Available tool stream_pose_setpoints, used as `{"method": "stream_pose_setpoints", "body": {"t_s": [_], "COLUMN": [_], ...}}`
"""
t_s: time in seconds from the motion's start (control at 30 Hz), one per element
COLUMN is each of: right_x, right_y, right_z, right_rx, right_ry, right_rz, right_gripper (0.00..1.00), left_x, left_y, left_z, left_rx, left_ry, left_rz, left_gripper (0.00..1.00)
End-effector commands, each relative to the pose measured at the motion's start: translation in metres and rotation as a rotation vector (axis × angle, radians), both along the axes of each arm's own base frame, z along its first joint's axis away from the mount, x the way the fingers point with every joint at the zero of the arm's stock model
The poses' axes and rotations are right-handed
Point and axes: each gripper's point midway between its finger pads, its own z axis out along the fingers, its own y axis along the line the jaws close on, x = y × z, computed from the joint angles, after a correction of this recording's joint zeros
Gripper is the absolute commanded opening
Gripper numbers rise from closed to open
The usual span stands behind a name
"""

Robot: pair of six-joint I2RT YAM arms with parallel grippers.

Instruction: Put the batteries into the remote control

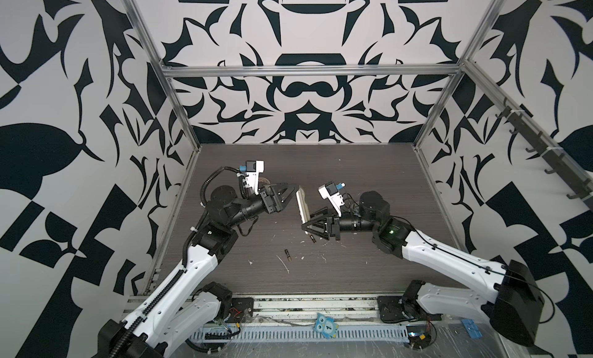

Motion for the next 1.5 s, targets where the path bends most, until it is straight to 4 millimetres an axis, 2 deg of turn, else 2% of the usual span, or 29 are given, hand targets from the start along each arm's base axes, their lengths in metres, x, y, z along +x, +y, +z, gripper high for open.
{"method": "stream_pose_setpoints", "body": {"t_s": [0.0,0.23,0.5,0.8,0.9,0.97,1.13,1.47], "right_x": [0.004,0.013,0.020,0.028,0.032,0.035,0.041,0.047], "right_y": [-0.008,-0.033,-0.049,-0.056,-0.059,-0.061,-0.065,-0.060], "right_z": [-0.003,-0.034,-0.055,-0.052,-0.049,-0.046,-0.045,-0.047], "right_rx": [-0.050,-0.249,-0.389,-0.381,-0.372,-0.376,-0.394,-0.394], "right_ry": [-0.082,-0.169,-0.209,-0.237,-0.244,-0.250,-0.255,-0.236], "right_rz": [-0.052,-0.160,-0.209,-0.277,-0.313,-0.335,-0.372,-0.382], "right_gripper": [0.00,0.00,0.00,0.00,0.00,0.00,0.00,0.00], "left_x": [0.005,0.017,0.019,0.016,0.014,0.014,0.013,0.012], "left_y": [0.009,0.016,0.002,-0.032,-0.043,-0.046,-0.052,-0.060], "left_z": [0.009,-0.010,-0.030,-0.056,-0.056,-0.055,-0.055,-0.056], "left_rx": [0.023,0.078,0.204,0.321,0.319,0.310,0.289,0.257], "left_ry": [-0.014,0.046,0.098,0.118,0.109,0.106,0.101,0.102], "left_rz": [0.065,0.150,0.201,0.218,0.199,0.192,0.177,0.160], "left_gripper": [0.99,0.99,0.95,0.88,0.86,0.80,0.76,0.80]}}
